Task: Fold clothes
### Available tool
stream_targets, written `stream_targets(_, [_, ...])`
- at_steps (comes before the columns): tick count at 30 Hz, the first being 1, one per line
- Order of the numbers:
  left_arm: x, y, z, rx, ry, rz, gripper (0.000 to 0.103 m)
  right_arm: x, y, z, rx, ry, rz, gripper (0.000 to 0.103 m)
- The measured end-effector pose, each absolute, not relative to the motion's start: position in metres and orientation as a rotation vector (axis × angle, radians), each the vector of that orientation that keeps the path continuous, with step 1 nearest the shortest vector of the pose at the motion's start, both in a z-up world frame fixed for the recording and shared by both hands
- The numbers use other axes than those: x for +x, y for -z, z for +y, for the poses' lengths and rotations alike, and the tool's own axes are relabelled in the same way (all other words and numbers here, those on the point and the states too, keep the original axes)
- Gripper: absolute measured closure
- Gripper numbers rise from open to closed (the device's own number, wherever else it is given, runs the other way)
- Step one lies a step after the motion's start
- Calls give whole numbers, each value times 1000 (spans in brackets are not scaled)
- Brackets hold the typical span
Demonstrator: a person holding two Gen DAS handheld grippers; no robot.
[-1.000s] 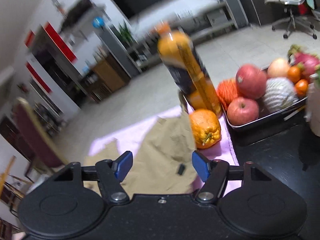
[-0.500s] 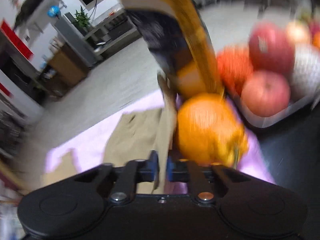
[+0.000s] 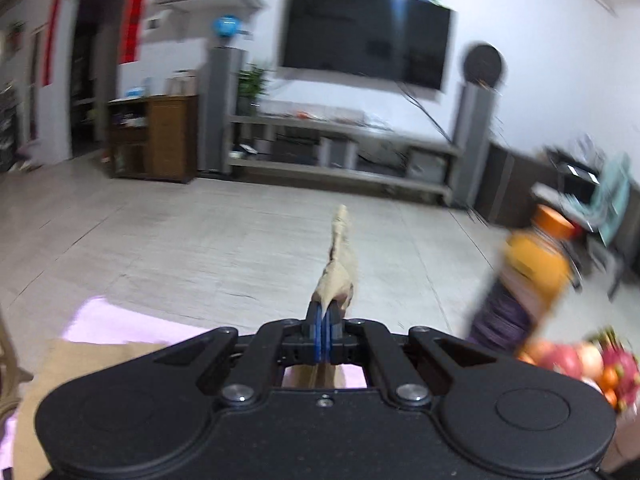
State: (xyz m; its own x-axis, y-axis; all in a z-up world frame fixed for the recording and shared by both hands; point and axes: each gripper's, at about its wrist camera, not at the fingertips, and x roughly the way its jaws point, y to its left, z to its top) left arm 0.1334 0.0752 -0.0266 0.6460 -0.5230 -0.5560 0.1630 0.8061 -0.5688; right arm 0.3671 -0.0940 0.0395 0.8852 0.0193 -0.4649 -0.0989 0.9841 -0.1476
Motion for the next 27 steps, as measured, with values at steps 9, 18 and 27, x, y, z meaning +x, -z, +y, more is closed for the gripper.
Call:
stream_targets(9, [65, 80, 191, -677, 116, 809, 101, 370, 47, 80, -253, -356, 649, 101])
stream_targets(18, [56, 104, 191, -650, 117, 819, 103, 386, 115, 136, -200, -392, 923, 101])
stream_targets(27, [91, 102, 221, -642, 66, 708, 55, 386, 94, 132, -205, -447, 929, 100])
